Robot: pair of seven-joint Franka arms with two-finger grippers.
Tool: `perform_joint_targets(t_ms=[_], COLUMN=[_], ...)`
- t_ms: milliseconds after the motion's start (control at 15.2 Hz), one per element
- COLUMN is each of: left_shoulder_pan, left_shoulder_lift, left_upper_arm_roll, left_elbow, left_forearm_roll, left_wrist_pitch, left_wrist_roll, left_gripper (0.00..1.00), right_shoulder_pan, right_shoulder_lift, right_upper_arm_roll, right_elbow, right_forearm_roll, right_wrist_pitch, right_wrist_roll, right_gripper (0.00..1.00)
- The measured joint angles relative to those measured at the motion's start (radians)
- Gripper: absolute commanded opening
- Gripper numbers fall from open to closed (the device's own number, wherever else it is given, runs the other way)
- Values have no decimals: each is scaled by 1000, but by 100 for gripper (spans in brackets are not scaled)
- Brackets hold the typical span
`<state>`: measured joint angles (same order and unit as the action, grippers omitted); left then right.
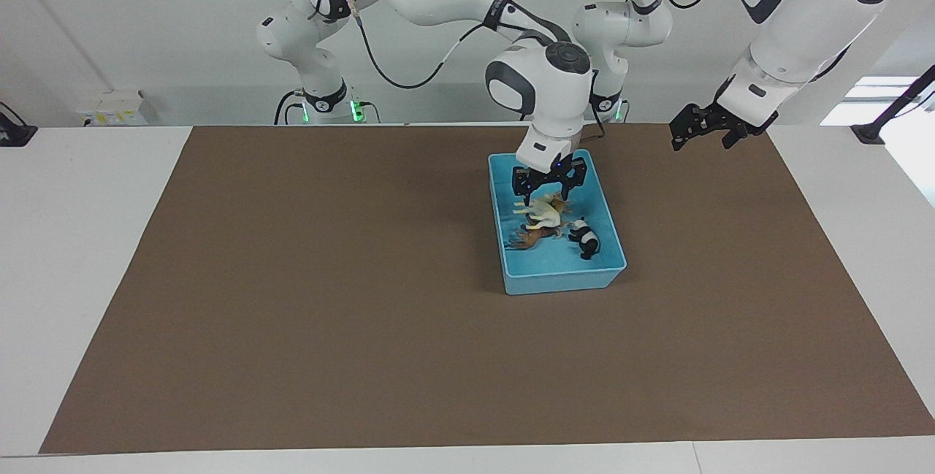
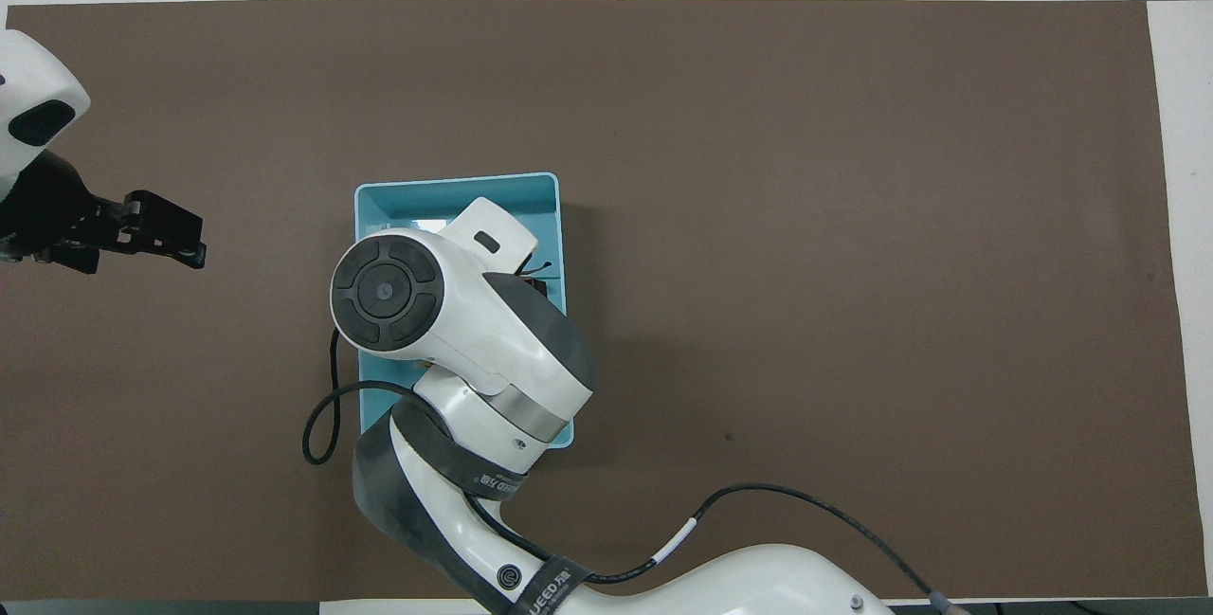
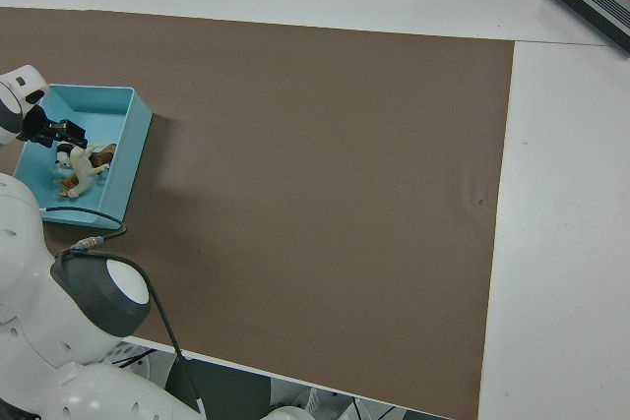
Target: Put all toys into storage box
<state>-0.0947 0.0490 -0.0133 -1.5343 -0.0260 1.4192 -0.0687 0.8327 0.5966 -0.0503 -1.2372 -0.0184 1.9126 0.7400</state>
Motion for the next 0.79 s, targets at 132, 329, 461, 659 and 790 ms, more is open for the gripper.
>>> perform_joint_targets(t_ms=[132,329,461,659,790], left_shoulder_pan=[4,8,8,15,25], left_shoulder_lift=[0,0,0,0,0], left_upper_arm_roll=[2,-2,-4,-12,-14], left_elbow=[0,1,2,11,13], left_forearm_roll=[0,0,0,0,0], left_wrist_pitch=[2,8,23,26,63], left_wrist_roll=[0,3,8,48,61], left_gripper=[100,100,100,100,100], right_shoulder_pan=[-46,-225,-352,-515,-606], right_shoulder_lift=[-38,-128,-175,-199,-211], right_upper_arm_roll=[-40,-54,-55,-54,-52], right_elbow=[3,-3,-19,-35,-39], right_forearm_roll=[-11,-12,-10,-10,-9], right_wrist_pitch=[-20,-48,-58,-59,-113], right_wrist_roll=[-12,-200,-385,-561,-669], right_gripper=[100,100,100,100,100])
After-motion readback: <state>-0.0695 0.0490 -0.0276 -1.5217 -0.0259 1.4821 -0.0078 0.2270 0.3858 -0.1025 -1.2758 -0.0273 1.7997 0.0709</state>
